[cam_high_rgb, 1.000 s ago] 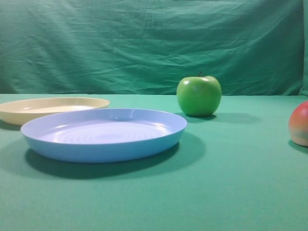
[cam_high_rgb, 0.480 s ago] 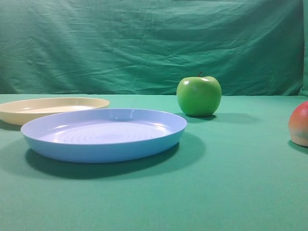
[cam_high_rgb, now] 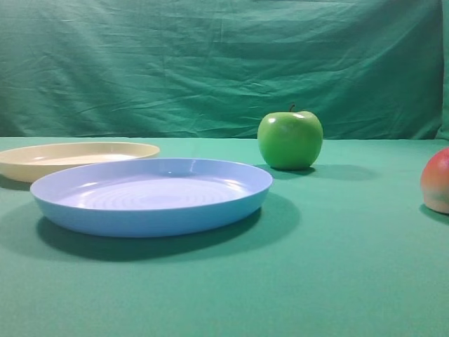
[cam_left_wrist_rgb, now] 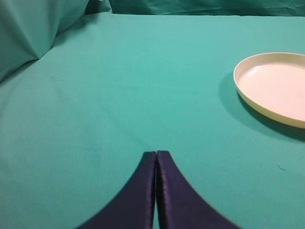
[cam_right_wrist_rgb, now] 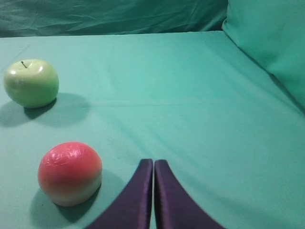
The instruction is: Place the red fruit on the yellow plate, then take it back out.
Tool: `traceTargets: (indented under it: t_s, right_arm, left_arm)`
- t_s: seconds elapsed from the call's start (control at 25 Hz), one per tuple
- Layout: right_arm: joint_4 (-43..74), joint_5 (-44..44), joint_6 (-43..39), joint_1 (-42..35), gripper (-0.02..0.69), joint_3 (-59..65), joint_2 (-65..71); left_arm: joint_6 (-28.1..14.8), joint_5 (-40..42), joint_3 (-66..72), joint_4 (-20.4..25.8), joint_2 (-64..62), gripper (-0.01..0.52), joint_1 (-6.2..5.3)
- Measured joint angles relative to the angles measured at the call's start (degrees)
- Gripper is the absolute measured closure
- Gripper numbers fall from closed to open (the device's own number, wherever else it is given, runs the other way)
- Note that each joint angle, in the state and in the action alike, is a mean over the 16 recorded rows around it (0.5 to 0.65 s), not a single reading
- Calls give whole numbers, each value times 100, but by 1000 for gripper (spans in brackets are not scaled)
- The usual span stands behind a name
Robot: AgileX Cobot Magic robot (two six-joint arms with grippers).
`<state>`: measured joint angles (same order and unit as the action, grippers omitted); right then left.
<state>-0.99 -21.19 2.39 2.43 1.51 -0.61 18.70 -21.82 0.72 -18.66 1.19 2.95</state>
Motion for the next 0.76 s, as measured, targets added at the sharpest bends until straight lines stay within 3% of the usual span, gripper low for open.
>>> traceTargets:
  t_s: [0.76]
  right_arm:
    - [-20,-3,22,0,665,0,0]
  left_arm:
    - [0,0,0,0,0,514,0]
